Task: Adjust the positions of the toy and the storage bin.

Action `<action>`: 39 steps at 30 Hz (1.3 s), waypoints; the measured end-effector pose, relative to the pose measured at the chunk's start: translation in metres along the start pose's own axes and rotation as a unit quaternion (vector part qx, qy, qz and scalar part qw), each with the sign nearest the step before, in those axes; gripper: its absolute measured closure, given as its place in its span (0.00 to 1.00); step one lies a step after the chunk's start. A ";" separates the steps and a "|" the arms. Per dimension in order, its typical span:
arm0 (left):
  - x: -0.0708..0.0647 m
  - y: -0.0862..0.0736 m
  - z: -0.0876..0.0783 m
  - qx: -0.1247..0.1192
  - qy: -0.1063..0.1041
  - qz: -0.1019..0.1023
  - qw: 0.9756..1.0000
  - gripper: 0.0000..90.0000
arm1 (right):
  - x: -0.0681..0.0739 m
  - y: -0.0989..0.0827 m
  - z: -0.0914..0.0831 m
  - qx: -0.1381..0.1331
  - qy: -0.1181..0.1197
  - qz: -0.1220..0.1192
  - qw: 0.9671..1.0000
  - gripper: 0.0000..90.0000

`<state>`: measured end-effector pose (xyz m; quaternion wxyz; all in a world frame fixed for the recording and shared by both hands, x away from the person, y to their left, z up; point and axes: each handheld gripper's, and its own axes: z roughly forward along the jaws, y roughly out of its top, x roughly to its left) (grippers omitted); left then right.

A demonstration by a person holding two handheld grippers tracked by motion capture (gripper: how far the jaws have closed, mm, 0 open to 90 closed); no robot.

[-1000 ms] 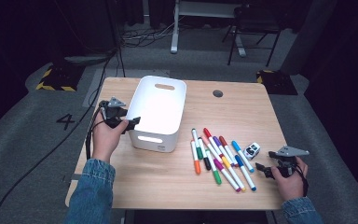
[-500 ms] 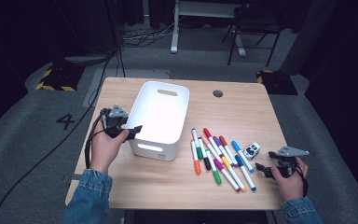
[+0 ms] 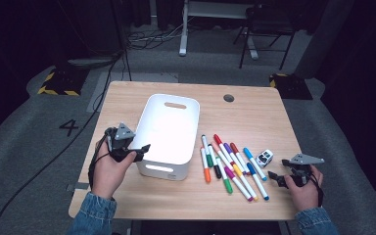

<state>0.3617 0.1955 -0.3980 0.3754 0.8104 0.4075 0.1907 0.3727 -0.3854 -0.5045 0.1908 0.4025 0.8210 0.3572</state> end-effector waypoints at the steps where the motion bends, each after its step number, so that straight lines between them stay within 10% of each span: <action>1: -0.002 -0.001 -0.001 -0.002 0.003 0.003 1.000 0.40 | 0.000 0.000 0.000 0.000 0.000 0.000 1.000 0.16; 39: -0.055 -0.019 -0.020 -0.006 -0.033 0.011 0.999 0.37 | 0.002 0.000 0.000 -0.002 0.001 0.004 1.000 0.16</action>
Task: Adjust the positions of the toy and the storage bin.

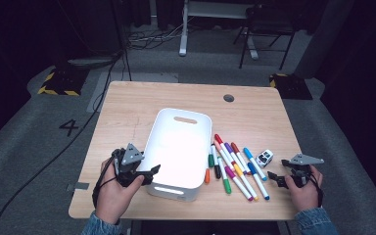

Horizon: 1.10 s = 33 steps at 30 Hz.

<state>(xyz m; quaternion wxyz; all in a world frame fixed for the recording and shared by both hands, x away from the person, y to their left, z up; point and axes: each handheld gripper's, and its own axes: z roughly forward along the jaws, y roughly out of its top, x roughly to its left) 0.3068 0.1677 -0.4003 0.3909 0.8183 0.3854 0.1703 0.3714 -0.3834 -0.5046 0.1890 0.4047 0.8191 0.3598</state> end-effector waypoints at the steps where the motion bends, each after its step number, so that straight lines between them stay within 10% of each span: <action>1: -0.001 0.000 -0.001 0.002 0.000 0.000 1.000 0.37 | 0.000 0.000 0.000 0.000 0.000 -0.001 1.000 0.16; 20: 0.002 0.003 -0.015 -0.021 -0.040 0.003 0.999 0.26 | 0.000 0.000 0.000 0.000 0.000 0.001 1.000 0.16; 33: 0.028 -0.007 -0.048 -0.036 -0.018 0.013 0.999 0.28 | 0.000 0.000 0.000 0.000 0.000 0.002 1.000 0.16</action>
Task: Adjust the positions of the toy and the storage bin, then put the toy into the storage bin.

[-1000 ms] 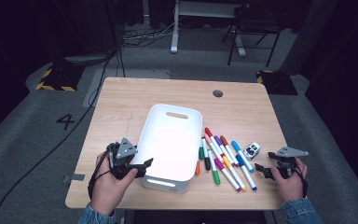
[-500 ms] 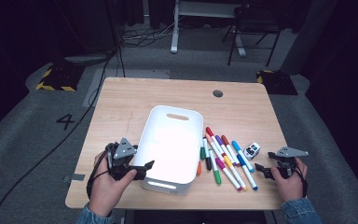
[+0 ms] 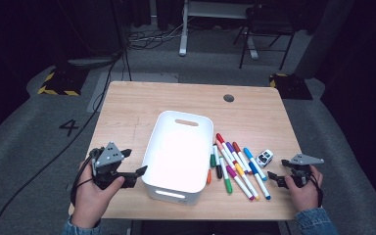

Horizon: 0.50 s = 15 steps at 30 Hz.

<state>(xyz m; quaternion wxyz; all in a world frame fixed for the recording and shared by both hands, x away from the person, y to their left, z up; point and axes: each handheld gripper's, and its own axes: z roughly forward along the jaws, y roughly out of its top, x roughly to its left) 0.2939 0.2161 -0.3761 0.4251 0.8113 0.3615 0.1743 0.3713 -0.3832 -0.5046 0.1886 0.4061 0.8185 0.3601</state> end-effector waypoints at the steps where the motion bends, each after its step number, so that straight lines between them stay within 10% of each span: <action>1: 0.002 -0.001 0.000 -0.007 -0.003 -0.005 1.000 0.26 | 0.000 0.000 0.000 0.000 0.000 0.000 1.000 0.16; 4: 0.008 -0.007 -0.002 -0.025 -0.018 -0.021 0.999 0.26 | 0.000 0.000 0.000 0.001 0.000 0.000 1.000 0.16; 15: 0.031 -0.039 0.001 0.017 0.049 -0.027 0.998 0.28 | 0.000 0.000 0.000 0.001 0.002 0.000 1.000 0.16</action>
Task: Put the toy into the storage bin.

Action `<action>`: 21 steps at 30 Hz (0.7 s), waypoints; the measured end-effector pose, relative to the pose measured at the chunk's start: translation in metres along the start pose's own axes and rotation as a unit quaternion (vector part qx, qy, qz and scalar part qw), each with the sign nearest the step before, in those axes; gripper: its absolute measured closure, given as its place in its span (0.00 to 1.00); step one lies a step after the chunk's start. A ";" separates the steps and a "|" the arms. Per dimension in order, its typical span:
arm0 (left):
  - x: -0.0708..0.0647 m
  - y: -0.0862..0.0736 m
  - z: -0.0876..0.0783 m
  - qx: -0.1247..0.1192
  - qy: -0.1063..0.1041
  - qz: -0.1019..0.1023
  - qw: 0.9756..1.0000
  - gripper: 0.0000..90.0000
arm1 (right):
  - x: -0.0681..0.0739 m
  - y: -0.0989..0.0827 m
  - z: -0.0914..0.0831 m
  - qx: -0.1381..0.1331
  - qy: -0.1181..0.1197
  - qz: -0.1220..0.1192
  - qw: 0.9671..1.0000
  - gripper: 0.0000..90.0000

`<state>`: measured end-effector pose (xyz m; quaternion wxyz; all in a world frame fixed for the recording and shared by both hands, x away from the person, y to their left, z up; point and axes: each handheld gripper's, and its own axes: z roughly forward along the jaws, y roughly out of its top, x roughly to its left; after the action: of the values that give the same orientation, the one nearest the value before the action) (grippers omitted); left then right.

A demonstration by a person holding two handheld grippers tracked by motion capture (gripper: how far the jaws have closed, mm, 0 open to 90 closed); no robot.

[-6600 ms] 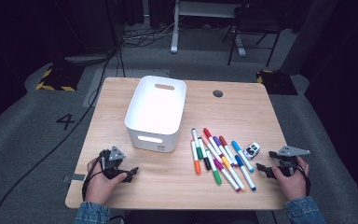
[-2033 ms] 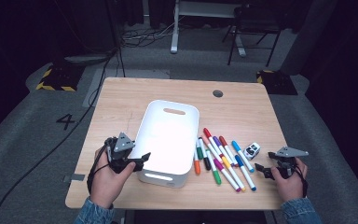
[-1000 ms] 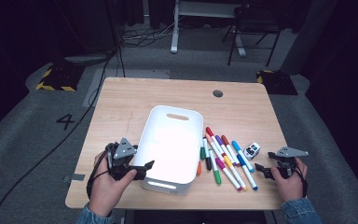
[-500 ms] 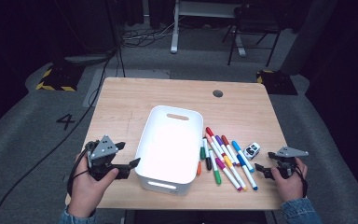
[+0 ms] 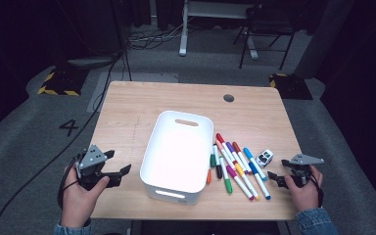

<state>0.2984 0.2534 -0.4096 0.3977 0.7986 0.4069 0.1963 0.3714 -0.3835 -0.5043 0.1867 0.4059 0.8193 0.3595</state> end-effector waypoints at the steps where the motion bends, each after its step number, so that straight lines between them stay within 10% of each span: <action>1: 0.000 0.000 0.000 0.000 0.000 0.000 1.000 0.28 | 0.000 0.000 0.000 0.001 0.000 0.000 1.000 0.16; 21: 0.019 -0.057 0.064 0.077 0.018 -0.032 0.996 0.27 | 0.021 0.013 -0.018 -0.004 0.026 -0.009 1.000 0.40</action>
<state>0.3226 0.2586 -0.4934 0.3339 0.8098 0.4529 0.1665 0.3554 -0.3688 -0.4829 0.1699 0.3882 0.8260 0.3718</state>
